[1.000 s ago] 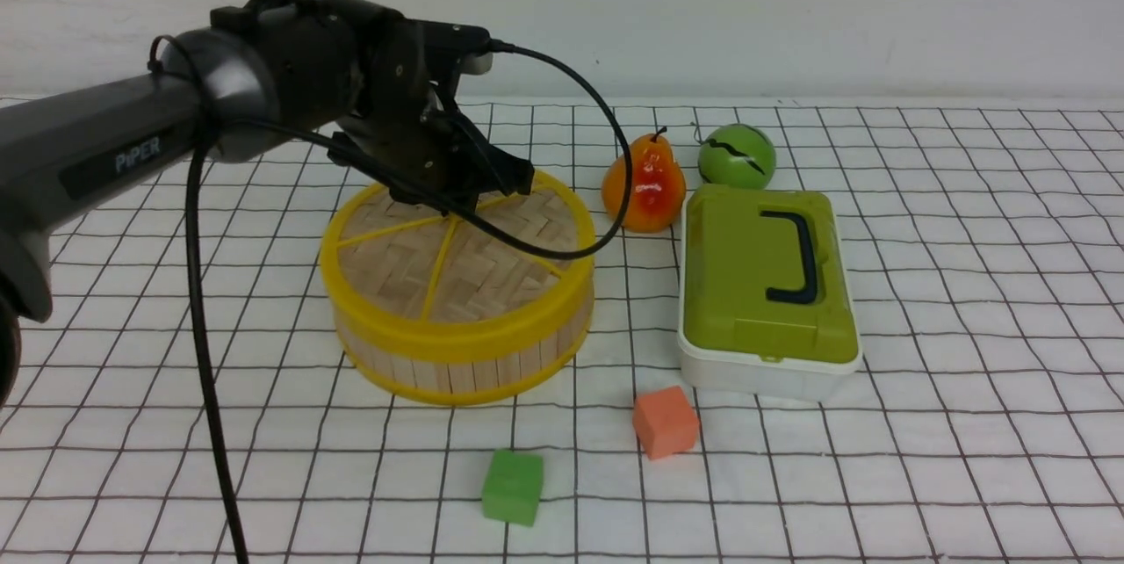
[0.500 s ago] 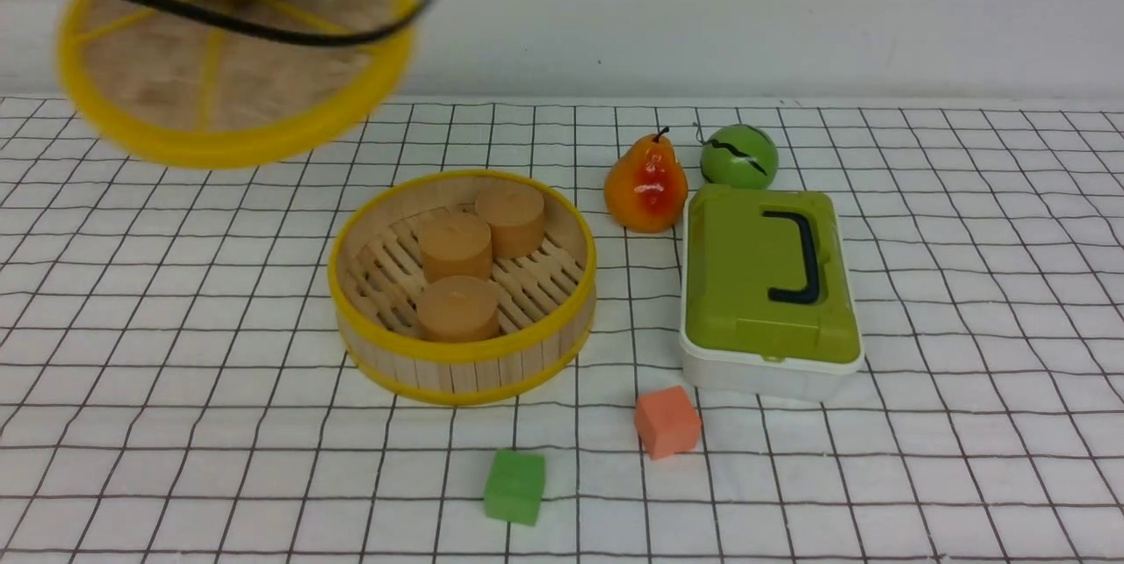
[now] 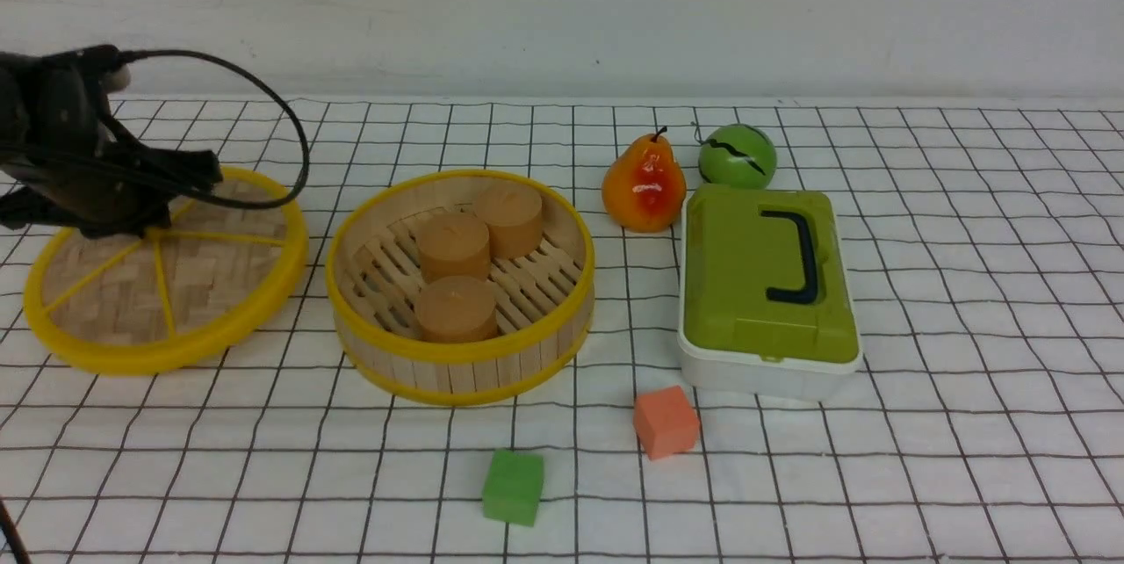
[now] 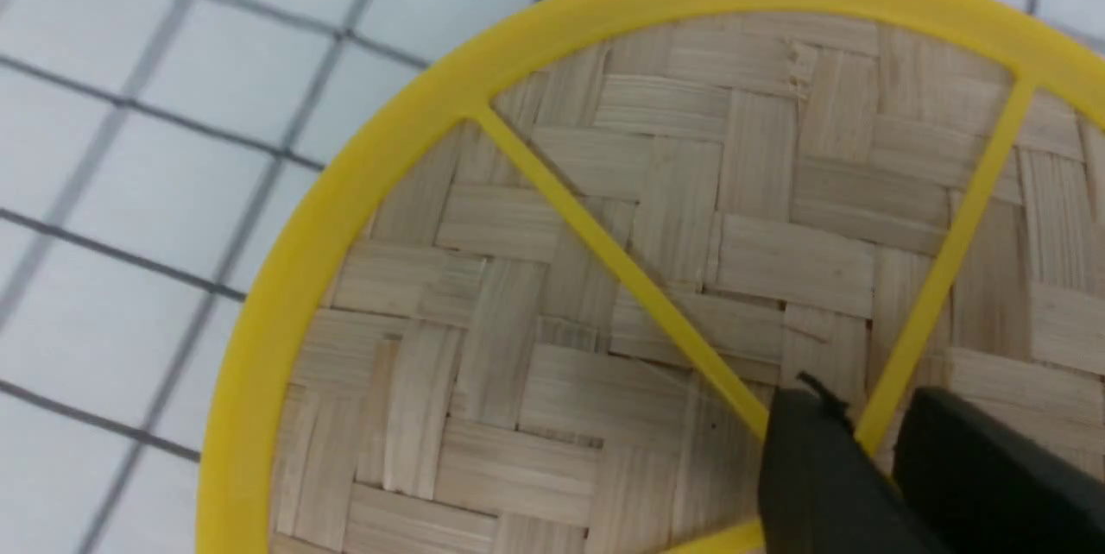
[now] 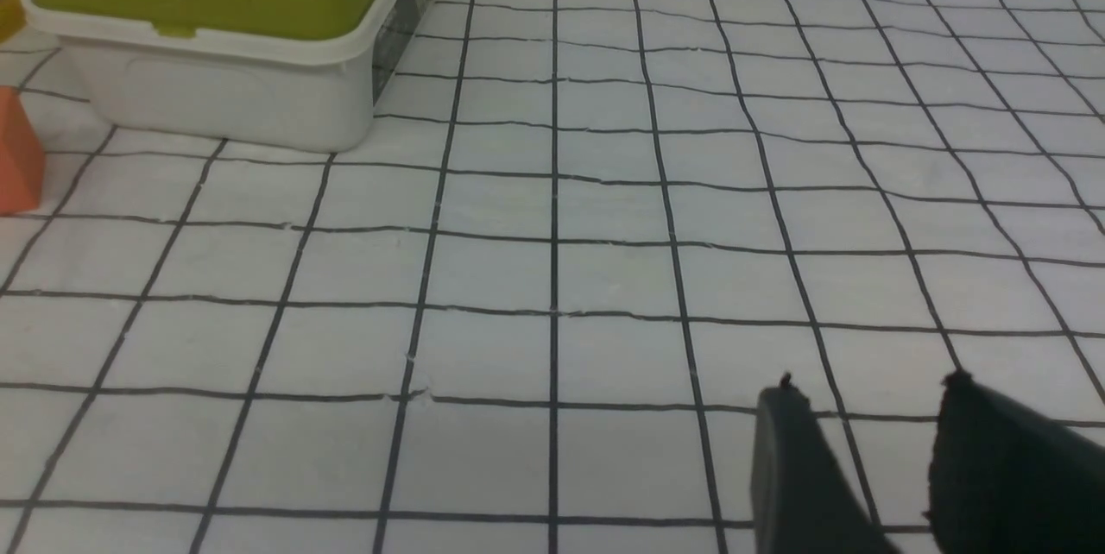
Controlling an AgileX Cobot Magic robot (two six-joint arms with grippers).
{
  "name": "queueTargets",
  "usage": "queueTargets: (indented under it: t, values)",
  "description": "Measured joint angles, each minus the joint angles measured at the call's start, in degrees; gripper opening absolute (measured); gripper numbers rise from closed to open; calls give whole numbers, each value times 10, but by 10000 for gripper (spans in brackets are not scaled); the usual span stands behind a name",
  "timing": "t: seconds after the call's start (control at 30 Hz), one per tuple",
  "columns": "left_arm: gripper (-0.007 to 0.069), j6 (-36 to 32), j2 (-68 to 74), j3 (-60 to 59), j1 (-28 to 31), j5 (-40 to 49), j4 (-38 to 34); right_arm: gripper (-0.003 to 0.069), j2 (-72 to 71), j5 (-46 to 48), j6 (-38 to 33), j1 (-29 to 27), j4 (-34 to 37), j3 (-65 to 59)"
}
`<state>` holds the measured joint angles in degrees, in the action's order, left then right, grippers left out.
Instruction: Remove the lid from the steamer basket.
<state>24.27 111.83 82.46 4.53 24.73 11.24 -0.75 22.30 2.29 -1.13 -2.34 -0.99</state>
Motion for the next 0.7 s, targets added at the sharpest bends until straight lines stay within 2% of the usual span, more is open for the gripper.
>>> queueTargets:
  t: [0.17, 0.3, 0.4, 0.5, 0.63, 0.67, 0.7]
  values:
    - [166, 13, 24, -1, 0, 1, -2, 239, 0, 0, 0, 0, 0, 0]
    - [333, 17, 3, 1, 0, 23, -28, 239, 0, 0, 0, 0, 0, 0]
    - [362, -4, -47, 1, 0, 38, -69, 239, 0, 0, 0, 0, 0, 0]
    - [323, -40, -104, 1, 0, 40, -101, 239, 0, 0, 0, 0, 0, 0]
    - [131, -131, -243, 1, 0, 54, -189, 239, 0, 0, 0, 0, 0, 0]
    - [122, -140, -257, 1, 0, 55, -193, 239, 0, 0, 0, 0, 0, 0]
    - [38, -178, -315, -1, 0, 69, -229, 239, 0, 0, 0, 0, 0, 0]
